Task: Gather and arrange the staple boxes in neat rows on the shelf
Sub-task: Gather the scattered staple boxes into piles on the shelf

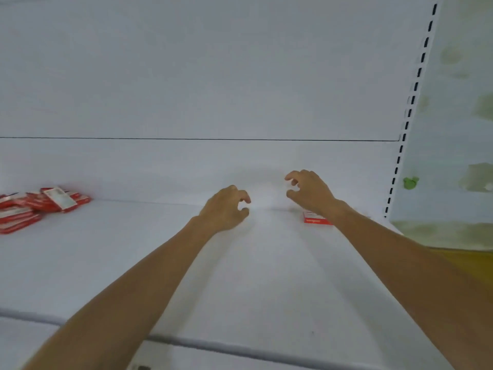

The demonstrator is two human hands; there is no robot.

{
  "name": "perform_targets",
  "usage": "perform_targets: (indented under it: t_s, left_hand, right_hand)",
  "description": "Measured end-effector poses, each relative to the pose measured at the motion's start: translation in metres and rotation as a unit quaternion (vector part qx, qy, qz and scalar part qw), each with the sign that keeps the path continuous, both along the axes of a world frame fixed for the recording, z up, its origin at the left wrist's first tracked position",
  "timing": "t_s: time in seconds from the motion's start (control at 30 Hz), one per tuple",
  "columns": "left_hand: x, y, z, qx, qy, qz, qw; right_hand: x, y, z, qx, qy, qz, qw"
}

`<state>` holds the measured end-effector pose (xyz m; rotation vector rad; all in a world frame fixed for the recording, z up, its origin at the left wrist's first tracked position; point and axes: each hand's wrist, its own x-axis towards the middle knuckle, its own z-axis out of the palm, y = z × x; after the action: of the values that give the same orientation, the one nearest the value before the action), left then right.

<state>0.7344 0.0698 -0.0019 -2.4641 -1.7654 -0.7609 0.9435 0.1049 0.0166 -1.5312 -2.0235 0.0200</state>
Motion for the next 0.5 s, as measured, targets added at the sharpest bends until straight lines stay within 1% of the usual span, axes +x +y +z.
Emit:
perform_targets:
  t_s: [0.17,0.3,0.5]
  left_hand:
    - [-0.124,-0.059,0.008,0.008,-0.009,0.114,0.993]
    - [-0.221,-0.113,0.007,0.011,-0.01,0.207,0.978]
    - [-0.33,-0.181,0.007,0.012,-0.026,0.287,0.957]
  right_hand:
    - [-0.133,-0.011,-0.002,-0.024,0.019,0.117,0.993]
    - [-0.243,-0.038,-0.003,-0.028,0.004,0.217,0.976]
    - [-0.364,-0.08,-0.002,-0.029,-0.004,0.295,0.955]
